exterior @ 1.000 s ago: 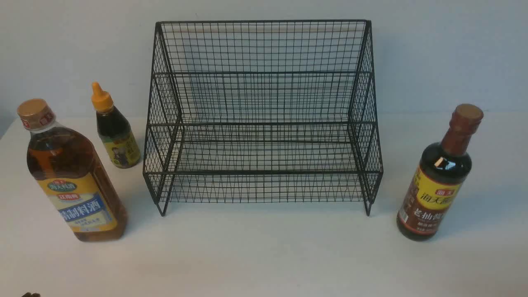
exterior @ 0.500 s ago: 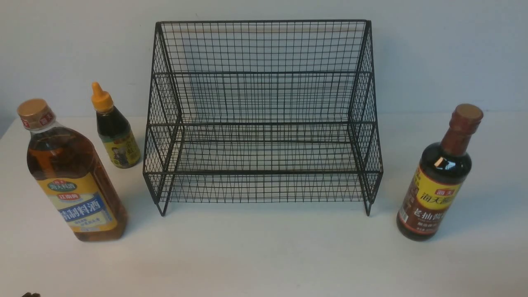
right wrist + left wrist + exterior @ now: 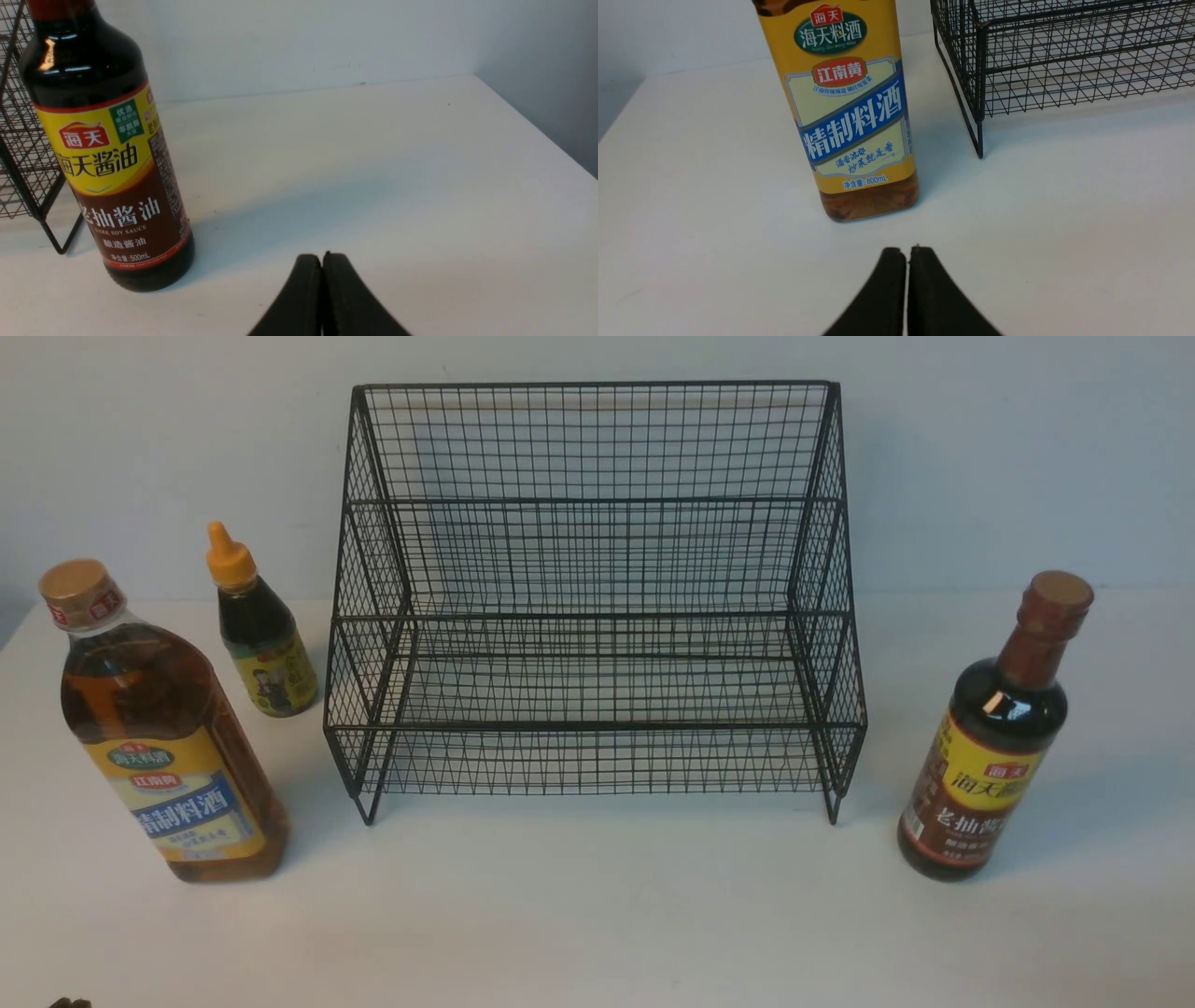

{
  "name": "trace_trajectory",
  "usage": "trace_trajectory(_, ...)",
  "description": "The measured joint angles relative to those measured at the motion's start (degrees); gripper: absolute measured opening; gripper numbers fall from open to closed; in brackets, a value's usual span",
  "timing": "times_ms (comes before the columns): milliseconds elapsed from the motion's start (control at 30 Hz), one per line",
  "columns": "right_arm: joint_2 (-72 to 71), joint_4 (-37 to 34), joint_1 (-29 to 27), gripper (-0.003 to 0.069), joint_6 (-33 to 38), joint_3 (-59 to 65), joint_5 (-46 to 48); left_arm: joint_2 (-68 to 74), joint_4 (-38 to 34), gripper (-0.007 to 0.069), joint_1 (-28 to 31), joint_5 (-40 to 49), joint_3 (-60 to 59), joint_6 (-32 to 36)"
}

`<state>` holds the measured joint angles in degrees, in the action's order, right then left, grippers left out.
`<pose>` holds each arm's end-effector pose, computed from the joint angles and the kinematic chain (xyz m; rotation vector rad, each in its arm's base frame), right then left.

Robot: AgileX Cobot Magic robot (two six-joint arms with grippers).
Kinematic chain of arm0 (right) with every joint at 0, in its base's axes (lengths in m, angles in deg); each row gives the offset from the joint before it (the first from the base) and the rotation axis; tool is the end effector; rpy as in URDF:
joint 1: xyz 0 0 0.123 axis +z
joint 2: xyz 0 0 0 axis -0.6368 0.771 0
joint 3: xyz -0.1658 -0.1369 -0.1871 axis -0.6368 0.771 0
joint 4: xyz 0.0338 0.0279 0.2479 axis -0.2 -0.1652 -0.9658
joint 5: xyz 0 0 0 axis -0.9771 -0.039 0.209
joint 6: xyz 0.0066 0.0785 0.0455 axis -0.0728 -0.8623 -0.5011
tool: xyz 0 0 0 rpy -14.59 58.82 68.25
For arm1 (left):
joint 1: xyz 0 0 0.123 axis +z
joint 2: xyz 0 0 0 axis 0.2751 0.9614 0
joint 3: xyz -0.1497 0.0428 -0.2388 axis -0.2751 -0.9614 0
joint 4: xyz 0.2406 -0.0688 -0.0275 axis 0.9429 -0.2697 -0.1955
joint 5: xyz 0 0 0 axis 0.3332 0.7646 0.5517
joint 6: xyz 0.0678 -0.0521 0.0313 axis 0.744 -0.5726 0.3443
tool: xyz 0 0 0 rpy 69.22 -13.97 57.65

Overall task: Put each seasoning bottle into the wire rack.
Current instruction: Use the left arm to grab the condiment bottle closest to it

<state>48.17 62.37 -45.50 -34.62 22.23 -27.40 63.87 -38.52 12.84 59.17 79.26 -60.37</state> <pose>0.0510 -0.0106 0.1722 0.2025 1.8732 -0.0788 0.0524 -0.0053 0.1707 0.1436 1.8629 -0.0082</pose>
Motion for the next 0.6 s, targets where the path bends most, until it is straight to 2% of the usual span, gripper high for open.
trace_trajectory(100,0.0,0.0,0.0,-0.0013,0.0,0.0,0.0,0.0,-0.3,-0.0005,0.0,-0.07,0.0,-0.27)
trace_trajectory(333,0.0,0.0,0.0,-0.0013,0.0,0.0,0.0,0.0,-13.46,-0.0005,0.0,-8.07,0.0,-5.55)
trace_trajectory(467,0.0,0.0,0.0,-0.0013,0.0,0.0,0.0,0.0,-18.96,-0.0005,0.0,-18.03,0.0,-5.96)
trace_trajectory(600,0.0,0.0,0.0,-0.0013,0.0,0.0,0.0,0.0,-20.77,-0.0005,0.0,-36.35,0.0,-6.01)
